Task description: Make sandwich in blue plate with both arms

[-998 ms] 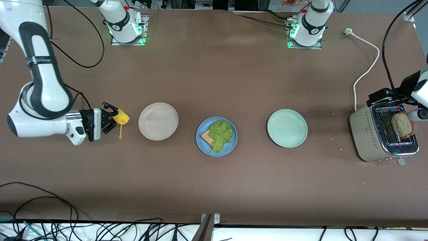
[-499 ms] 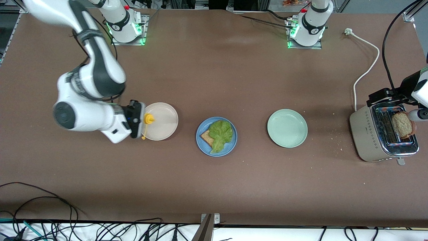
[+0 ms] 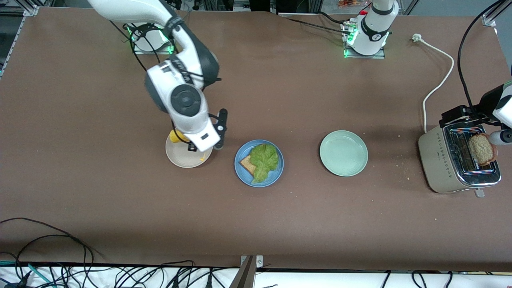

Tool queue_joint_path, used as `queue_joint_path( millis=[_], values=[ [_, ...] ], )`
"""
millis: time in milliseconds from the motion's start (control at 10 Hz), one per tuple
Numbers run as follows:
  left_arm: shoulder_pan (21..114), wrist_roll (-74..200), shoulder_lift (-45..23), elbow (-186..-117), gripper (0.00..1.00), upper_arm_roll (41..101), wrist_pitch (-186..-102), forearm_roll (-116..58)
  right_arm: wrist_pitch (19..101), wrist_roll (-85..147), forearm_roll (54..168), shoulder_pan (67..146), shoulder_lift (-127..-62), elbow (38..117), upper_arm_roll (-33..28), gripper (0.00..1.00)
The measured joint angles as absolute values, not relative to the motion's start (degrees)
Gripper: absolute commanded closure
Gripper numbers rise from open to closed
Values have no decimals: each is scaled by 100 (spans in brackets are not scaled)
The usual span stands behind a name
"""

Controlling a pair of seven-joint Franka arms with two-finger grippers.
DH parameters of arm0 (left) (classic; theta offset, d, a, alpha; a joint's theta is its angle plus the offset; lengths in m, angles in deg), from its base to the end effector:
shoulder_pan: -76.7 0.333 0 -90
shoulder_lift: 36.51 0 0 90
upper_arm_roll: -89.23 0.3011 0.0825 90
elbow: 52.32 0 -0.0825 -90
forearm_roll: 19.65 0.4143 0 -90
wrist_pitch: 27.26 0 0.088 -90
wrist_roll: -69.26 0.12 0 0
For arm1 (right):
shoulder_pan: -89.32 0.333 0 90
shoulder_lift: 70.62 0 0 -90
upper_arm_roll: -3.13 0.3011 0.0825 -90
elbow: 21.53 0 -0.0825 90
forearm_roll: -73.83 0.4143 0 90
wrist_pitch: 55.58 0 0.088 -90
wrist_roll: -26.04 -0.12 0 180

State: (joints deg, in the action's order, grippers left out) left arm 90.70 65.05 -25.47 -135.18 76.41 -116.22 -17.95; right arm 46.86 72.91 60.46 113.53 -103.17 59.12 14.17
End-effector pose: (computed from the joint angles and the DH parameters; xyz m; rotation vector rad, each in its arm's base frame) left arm 0.6335 0.0281 0.5424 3.1246 0.1496 -0.1280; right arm 0.6040 0.3739 0.3268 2.2338 2.0467 -0.2845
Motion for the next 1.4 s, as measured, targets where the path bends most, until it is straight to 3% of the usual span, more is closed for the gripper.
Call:
queue_joint_path(
  millis=[399,699,1098,1397],
  values=[
    [9070,6505,-2549,-13516,0,7641,-11622,-1795,4676,6561,3871,12246,-11042,5579,1404,94],
    [9065,6505,-2549,-13516,0,7612,-11622,-1795,4531,6462,3097,12671,-11519,5279,1390,94],
    [9066,6505,-2549,-13516,0,7621,-11622,-1795,4458,6463,3057,12693,-11604,5055,1299,95],
    [9054,6503,-2549,-13516,0,7613,-11622,-1795,4533,6474,4405,12455,-11392,4970,1104,95]
  ],
)
